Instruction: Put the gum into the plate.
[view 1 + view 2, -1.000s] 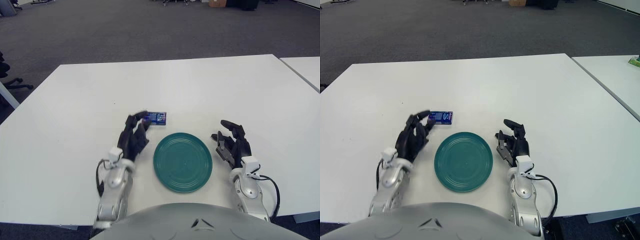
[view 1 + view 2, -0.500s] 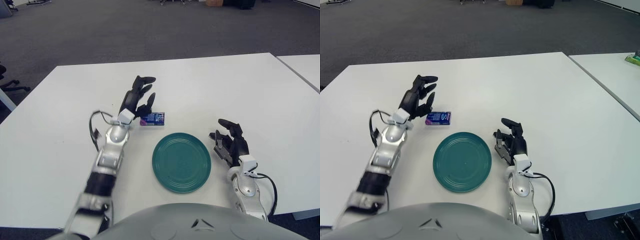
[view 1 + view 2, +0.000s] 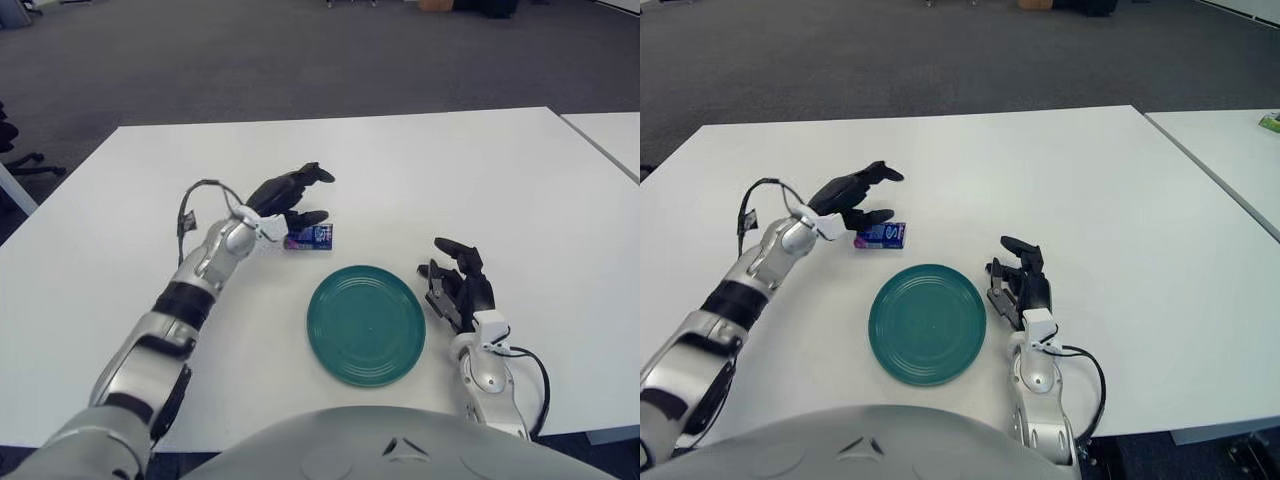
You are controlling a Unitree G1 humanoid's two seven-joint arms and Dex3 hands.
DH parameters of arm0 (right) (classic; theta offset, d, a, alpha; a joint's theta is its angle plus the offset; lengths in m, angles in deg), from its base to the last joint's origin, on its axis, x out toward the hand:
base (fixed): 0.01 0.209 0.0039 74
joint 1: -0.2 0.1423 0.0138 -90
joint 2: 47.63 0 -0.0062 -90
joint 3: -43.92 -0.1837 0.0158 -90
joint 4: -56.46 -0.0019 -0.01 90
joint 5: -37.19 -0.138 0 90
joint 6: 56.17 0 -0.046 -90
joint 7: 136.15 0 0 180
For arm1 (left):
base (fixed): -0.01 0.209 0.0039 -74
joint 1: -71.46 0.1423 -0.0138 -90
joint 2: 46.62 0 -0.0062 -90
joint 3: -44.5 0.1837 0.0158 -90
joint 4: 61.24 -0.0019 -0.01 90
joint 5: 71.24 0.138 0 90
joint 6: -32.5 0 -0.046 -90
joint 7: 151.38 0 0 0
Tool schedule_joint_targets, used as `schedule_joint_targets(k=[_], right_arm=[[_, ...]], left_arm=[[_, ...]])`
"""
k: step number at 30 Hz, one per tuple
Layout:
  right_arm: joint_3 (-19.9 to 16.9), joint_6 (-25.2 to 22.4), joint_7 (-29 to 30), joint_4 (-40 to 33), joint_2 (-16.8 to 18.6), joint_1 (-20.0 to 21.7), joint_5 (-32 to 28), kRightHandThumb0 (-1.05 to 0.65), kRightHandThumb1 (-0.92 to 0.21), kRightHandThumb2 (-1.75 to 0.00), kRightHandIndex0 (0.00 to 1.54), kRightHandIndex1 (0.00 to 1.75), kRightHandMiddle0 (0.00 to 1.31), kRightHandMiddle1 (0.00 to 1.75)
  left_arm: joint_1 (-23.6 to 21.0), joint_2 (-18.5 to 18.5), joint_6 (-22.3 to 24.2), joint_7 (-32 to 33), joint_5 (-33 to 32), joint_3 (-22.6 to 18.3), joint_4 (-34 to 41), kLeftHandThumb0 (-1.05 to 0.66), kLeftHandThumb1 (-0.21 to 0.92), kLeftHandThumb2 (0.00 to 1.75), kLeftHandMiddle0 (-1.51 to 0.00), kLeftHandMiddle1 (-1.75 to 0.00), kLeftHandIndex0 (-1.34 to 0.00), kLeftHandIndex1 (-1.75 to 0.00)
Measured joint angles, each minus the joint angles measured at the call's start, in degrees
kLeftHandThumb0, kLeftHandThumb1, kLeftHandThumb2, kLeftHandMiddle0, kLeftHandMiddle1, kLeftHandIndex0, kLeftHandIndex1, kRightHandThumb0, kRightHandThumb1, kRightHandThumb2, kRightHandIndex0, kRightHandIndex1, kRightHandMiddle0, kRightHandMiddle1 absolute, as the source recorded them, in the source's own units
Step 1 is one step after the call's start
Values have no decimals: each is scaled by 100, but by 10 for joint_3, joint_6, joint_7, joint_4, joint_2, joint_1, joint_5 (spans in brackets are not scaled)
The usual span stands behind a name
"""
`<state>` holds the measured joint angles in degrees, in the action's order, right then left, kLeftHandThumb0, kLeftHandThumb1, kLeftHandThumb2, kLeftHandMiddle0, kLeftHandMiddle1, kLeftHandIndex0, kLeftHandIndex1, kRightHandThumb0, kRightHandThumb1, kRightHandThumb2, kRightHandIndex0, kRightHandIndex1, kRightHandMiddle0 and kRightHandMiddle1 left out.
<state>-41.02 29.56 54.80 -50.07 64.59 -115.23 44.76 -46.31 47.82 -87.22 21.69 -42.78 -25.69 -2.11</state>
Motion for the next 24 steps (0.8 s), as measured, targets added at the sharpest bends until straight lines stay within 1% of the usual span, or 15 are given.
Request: schedule_joint_targets(k=[5,8,13,16,19,24], right_arm=[[3,6,5,3,2,-1,1,-40,-89,-71,46,86,13,103],[4,11,7,5,3,-2,2,-39,-88,-73,47,86,13,104],[5,14,11,5,4,-5,2,-40,-87,-75,45,85,12,104],[5,14,12,3,4,-8,3,-40,-87,-75,45,85,13,106],[5,15,12,3,4,-9,4,-39,-86,-76,46,87,13,106],[2,20,11,5,2,-9,3,-40,-85,-77,46,88,11,106]], left_arm=[[-53,-8,-49,-5,19,32,-92,-67,90,34,-35,-21,-16,-113],[-73,-11,-64,-5,31,43,-140,-66,89,33,-35,-20,-16,-113],[-89,-12,-87,-6,39,58,-195,-66,87,32,-34,-18,-15,-113],[-94,-12,-94,-18,40,65,-223,-66,87,32,-34,-17,-15,-113],[-94,-12,-98,-31,40,69,-238,-66,86,32,-34,-16,-15,-113],[-94,-12,-101,-56,40,77,-243,-64,84,33,-34,-14,-15,-115]])
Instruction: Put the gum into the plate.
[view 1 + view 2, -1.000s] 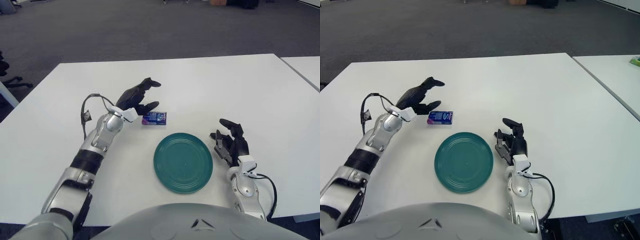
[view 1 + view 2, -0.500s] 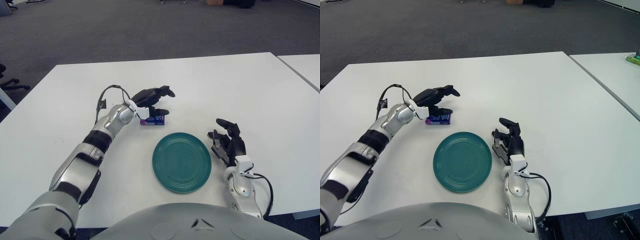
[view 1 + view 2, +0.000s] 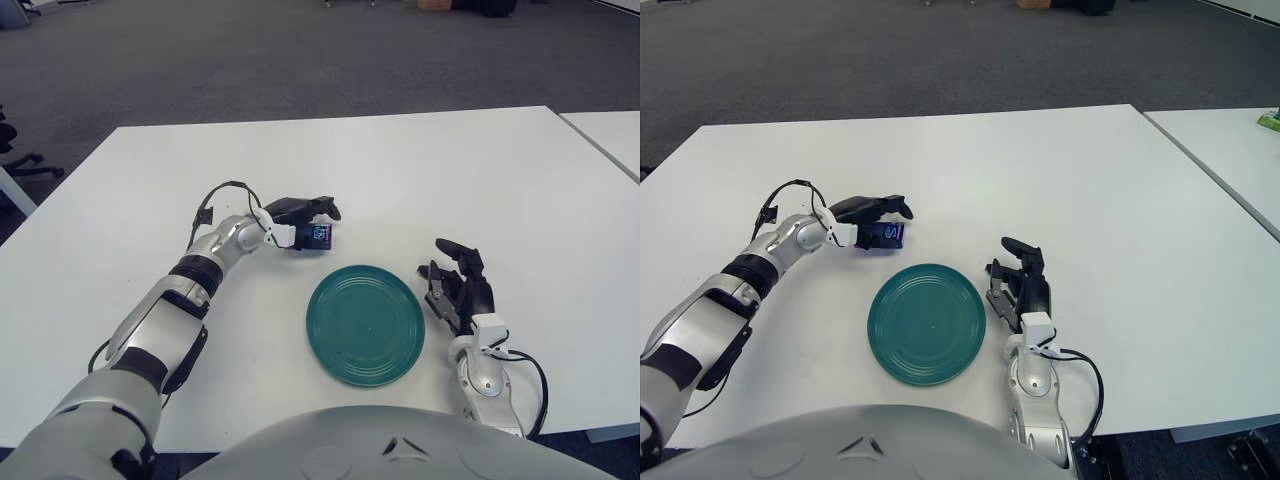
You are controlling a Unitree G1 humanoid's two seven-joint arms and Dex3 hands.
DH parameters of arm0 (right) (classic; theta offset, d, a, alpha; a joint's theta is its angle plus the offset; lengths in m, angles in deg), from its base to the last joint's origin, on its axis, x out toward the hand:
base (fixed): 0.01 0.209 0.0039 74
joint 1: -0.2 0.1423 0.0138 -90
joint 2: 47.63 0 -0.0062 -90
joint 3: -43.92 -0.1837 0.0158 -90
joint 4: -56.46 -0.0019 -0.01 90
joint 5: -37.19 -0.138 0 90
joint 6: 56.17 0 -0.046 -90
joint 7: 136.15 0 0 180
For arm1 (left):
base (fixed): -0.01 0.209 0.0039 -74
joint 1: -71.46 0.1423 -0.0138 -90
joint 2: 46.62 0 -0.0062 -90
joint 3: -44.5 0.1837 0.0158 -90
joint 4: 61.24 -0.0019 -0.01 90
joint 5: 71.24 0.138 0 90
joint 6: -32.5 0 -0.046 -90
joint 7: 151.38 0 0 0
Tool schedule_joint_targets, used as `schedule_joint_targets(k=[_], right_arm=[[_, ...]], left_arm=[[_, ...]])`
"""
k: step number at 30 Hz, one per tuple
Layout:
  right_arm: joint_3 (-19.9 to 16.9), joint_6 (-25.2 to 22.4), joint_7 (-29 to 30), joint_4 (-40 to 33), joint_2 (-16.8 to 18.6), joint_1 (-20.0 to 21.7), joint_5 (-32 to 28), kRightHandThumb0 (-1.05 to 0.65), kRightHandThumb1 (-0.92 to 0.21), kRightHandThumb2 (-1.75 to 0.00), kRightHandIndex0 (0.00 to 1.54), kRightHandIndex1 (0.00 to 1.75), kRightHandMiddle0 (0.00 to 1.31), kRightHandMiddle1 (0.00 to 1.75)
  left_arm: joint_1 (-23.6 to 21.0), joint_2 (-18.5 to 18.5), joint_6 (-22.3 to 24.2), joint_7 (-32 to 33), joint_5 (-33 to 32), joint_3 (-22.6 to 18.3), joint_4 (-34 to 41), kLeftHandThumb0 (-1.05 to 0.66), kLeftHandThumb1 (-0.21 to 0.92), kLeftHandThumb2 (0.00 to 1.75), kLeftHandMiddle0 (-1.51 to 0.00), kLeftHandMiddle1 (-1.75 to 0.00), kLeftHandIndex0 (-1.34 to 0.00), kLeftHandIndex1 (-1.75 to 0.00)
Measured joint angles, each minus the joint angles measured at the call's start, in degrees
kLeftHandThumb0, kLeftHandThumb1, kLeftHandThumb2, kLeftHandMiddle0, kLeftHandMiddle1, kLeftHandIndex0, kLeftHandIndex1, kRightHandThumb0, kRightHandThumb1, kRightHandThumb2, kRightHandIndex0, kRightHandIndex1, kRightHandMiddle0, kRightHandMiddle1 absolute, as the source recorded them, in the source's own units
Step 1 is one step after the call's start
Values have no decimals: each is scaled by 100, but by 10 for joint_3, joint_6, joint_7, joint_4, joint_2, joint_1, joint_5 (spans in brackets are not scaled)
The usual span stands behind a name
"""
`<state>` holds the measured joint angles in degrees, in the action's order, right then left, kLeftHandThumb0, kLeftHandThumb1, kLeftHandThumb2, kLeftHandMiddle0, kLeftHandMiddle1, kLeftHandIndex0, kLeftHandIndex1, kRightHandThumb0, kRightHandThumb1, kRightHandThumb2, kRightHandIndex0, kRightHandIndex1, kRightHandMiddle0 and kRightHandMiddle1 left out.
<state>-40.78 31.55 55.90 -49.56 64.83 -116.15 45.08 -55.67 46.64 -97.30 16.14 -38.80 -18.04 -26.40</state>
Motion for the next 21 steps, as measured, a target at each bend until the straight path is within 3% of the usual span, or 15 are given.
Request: schedule_joint_targets(k=[7,21], right_arm=[[-3,2,-3,2,-1,1,-2,-40,-86,-77,46,88,11,106],[-9,5,-9,5,-4,1,-5,-44,-92,-72,45,82,7,103]], left_arm=[[0,-2,-3,-26,-5,4,-10,-60,76,42,-36,-12,-15,-117],[-19,0,-17,-25,-1,17,-70,-49,50,78,-38,-11,-21,-126]])
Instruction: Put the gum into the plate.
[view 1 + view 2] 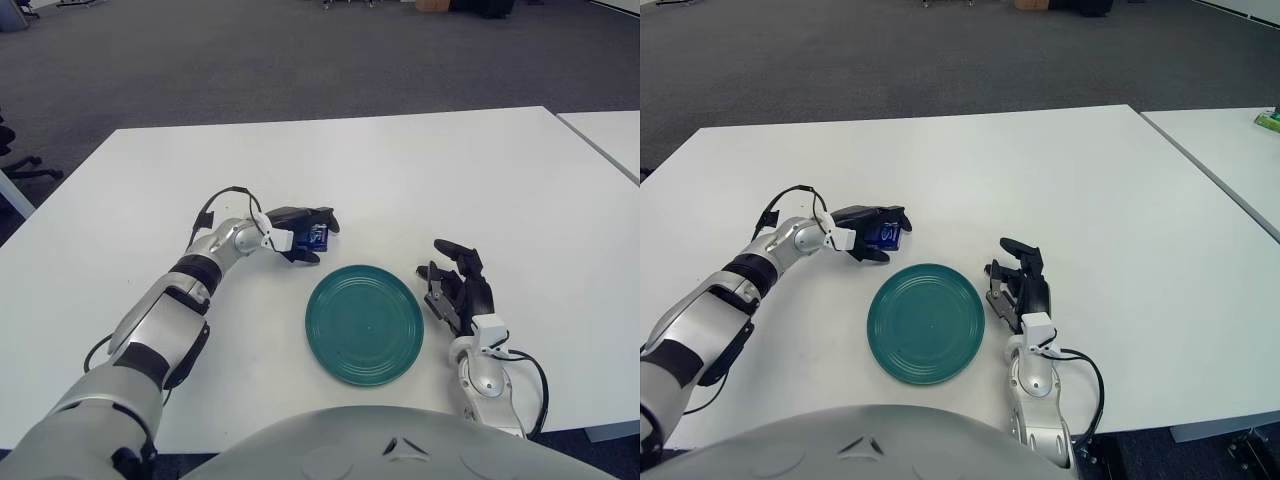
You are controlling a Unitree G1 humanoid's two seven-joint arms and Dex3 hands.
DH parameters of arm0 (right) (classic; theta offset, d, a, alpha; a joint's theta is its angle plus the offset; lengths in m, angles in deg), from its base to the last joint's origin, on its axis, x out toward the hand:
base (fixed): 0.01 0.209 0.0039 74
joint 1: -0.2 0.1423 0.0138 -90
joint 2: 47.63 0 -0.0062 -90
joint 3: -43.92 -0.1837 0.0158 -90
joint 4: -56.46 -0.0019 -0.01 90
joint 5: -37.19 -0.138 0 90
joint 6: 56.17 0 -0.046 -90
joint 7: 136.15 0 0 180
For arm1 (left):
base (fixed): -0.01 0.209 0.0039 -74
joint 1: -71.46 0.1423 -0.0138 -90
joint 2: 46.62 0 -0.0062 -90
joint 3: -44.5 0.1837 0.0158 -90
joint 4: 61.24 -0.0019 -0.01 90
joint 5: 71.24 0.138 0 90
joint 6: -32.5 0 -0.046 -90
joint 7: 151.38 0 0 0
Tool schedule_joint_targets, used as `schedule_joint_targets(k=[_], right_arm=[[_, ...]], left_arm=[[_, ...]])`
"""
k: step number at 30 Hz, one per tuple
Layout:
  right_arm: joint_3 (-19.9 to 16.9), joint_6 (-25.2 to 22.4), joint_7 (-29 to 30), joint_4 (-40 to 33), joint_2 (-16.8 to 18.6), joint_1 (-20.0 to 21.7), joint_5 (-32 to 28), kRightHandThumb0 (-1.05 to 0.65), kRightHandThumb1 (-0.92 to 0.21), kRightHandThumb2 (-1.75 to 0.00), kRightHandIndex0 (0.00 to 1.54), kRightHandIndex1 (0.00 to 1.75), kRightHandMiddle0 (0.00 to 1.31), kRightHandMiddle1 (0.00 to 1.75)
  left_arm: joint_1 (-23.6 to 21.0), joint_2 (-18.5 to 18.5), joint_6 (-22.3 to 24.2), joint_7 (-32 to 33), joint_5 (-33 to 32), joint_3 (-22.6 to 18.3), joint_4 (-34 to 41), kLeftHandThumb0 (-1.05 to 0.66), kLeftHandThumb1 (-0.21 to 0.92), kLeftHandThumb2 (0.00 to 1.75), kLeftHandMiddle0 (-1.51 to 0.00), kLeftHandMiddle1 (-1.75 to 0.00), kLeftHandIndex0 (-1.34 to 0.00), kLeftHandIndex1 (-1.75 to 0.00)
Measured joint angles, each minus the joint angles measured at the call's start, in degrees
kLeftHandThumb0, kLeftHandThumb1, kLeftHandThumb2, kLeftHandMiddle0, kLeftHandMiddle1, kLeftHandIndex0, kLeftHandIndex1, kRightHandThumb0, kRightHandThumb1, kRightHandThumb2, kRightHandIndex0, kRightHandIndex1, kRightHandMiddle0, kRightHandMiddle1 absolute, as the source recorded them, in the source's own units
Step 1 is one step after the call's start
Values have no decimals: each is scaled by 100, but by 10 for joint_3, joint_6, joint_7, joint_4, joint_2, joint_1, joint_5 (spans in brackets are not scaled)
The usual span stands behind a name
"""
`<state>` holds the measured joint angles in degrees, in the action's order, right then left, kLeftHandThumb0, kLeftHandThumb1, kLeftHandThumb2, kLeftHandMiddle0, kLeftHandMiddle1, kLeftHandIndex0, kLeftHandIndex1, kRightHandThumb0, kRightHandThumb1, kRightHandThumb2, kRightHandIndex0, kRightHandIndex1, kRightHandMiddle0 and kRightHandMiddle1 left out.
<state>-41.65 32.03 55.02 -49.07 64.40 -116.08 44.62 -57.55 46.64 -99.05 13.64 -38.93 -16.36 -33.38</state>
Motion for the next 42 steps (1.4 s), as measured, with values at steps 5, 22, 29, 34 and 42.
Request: schedule_joint_targets(k=[5,22,29,34,42], right_arm=[[-6,1,-5,0,-2,1,-1,-46,-92,-72,47,80,6,102],[-21,1,-17,1,-9,4,-3,-47,-92,-71,49,79,10,101],[-28,1,-22,2,-11,4,-8,-47,-92,-72,49,77,10,100],[-33,3,-22,8,-11,4,-11,-46,-92,-70,52,79,11,100],[-34,12,-22,12,-11,4,-12,-44,-92,-69,53,80,13,100]], left_arm=[[0,4,-4,8,5,7,0,-42,47,86,-32,-37,-31,-138],[0,-5,9,104,1,-1,-32,0,10,156,-67,-172,-65,-174],[13,-7,17,133,-15,-21,-34,0,0,168,-74,-174,-72,-174],[18,-8,25,149,-19,-27,-36,0,-2,170,-76,-175,-73,-174],[23,-9,33,171,-18,-29,-33,0,-2,169,-78,-173,-72,-174]])
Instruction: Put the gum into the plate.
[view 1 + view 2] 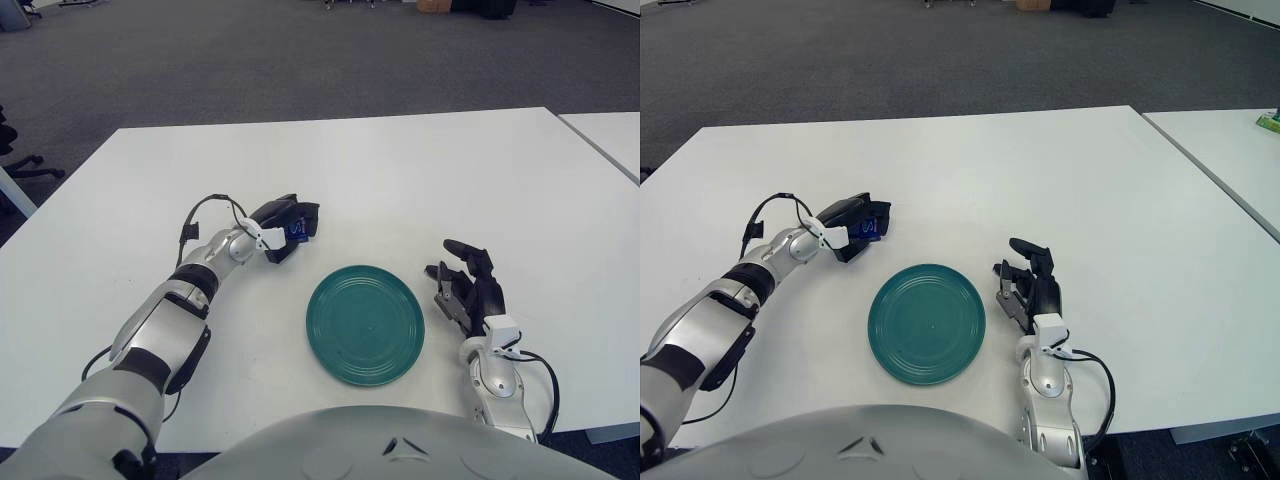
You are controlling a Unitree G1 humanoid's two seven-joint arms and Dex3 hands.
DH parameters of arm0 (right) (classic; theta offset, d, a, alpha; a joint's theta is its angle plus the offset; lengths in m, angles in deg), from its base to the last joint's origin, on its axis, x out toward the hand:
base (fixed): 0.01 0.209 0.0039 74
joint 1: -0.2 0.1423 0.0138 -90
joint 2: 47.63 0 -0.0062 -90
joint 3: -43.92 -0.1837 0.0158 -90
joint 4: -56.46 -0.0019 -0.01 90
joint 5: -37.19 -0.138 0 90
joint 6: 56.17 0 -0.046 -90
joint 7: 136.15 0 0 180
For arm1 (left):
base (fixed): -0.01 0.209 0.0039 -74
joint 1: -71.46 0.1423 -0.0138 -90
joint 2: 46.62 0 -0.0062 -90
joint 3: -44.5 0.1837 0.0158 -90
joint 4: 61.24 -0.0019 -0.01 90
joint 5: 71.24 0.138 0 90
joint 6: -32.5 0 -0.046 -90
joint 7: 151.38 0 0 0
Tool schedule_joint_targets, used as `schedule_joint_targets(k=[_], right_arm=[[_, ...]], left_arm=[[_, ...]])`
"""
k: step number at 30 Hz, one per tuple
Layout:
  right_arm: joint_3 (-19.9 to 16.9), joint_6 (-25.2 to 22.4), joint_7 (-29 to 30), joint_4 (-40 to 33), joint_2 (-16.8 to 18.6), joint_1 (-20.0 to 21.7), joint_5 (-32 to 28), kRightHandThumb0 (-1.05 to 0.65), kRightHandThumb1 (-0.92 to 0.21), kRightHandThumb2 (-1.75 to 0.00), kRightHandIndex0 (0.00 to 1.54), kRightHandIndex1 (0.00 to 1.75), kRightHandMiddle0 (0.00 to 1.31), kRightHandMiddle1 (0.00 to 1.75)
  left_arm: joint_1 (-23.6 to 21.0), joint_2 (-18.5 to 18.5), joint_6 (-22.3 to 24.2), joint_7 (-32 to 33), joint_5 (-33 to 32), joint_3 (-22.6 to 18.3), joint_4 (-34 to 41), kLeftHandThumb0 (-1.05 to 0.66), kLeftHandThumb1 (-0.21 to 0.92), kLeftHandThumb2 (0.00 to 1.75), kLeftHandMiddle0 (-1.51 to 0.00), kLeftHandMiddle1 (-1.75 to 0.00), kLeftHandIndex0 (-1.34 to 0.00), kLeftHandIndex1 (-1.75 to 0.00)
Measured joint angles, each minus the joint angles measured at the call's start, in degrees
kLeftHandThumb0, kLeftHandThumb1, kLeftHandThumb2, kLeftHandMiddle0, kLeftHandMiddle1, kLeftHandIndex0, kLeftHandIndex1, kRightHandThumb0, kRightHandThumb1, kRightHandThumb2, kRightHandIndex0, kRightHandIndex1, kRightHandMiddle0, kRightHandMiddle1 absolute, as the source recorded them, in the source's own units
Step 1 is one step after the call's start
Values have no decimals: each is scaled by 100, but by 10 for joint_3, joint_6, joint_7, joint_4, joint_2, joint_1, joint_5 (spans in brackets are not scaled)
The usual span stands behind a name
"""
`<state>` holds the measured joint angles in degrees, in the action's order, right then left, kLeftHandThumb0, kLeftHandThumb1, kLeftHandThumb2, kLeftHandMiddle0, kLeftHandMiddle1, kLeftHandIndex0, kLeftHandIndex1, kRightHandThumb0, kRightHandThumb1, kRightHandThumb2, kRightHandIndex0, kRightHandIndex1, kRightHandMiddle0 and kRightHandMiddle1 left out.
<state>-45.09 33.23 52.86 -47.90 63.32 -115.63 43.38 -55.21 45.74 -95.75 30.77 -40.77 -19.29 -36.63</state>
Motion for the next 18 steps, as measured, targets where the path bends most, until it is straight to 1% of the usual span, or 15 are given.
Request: schedule_joint_targets(k=[5,9,13,18], right_arm=[[-1,4,0,0,0,0,0,-44,-92,-69,53,81,13,100],[-1,6,0,0,0,-1,0,-44,-92,-69,53,82,13,100],[-1,8,0,0,0,-2,0,-46,-92,-70,52,81,12,100],[0,10,0,-2,0,-2,0,-48,-92,-72,50,80,11,100]], left_arm=[[3,2,0,8,3,-1,13,0,-3,169,-81,-169,-72,-175],[16,12,3,-12,-3,-9,50,0,-4,170,-83,-167,-72,-175],[36,27,16,-43,-21,-29,123,0,-5,169,-85,-163,-73,-175],[62,42,40,-79,-58,-61,235,0,-5,167,-89,-156,-73,-175]])
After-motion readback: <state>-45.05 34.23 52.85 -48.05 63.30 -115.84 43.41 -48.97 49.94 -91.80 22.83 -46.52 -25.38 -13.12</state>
